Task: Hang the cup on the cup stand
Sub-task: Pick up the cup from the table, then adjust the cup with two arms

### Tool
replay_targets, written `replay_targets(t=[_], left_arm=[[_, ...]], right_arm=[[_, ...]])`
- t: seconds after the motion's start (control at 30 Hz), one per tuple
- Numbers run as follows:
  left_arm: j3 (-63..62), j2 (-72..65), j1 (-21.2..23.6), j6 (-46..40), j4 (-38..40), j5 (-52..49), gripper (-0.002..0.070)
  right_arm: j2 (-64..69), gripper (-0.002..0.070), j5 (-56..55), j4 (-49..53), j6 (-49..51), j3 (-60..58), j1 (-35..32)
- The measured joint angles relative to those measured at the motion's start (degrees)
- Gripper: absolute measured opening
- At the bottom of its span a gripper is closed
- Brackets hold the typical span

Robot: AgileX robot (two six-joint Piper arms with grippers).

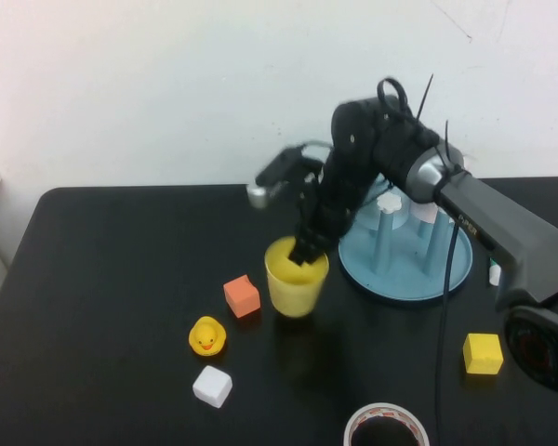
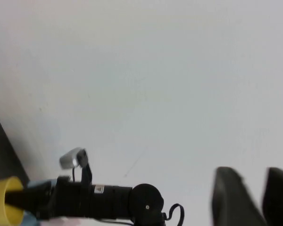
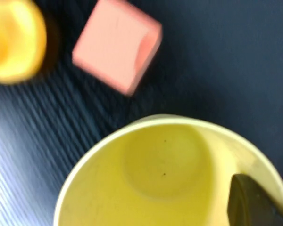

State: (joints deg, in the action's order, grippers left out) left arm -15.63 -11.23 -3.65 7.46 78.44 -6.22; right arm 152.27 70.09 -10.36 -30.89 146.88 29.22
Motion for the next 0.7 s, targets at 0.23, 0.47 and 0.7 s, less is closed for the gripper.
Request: replay_targets(t=[0.23, 0.47, 0.7], left_arm=[[0.00, 0.00, 0.00, 0.27, 15.03, -1.34, 0.0617], [0.00, 0.00, 0.00, 0.17, 19.75, -2.38, 0.0680], [0.00, 0.00, 0.00, 2.64, 19.75, -3.09, 0.0679]], right_arm=[[-3.91, 0.0021, -1.68, -0.31, 1.88, 9.88, 4.85], [-8.16, 0.0020, -4.02, -4.87, 1.96, 20.59, 11.65], [-9.11, 0.0020, -4.30, -21.11, 0.49, 21.20, 14.22]])
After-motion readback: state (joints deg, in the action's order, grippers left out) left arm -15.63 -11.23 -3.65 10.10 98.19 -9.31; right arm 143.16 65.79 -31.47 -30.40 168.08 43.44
